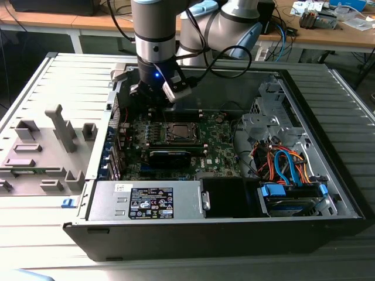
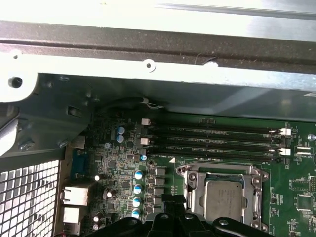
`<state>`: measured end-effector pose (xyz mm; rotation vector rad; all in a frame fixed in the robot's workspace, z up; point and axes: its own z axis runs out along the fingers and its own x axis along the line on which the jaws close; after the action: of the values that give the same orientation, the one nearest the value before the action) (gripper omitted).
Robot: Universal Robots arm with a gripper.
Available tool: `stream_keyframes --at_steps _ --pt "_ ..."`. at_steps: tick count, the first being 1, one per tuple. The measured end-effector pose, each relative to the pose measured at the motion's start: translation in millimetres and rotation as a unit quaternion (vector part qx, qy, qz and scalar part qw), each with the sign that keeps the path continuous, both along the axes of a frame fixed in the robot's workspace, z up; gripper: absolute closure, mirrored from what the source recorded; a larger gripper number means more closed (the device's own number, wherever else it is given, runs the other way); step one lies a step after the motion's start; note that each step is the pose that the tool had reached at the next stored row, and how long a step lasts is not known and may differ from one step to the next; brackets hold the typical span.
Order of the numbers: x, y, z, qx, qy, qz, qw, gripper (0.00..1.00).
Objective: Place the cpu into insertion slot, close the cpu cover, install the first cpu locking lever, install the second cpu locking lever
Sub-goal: 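Install the first cpu locking lever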
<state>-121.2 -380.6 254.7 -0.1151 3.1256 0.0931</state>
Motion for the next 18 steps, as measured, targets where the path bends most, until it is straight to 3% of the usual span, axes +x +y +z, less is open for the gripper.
stream_keyframes --at_steps 18 --pt "-6.5 0.0 0.0 0.0000 0.0000 0.000 1.00000 0.89"
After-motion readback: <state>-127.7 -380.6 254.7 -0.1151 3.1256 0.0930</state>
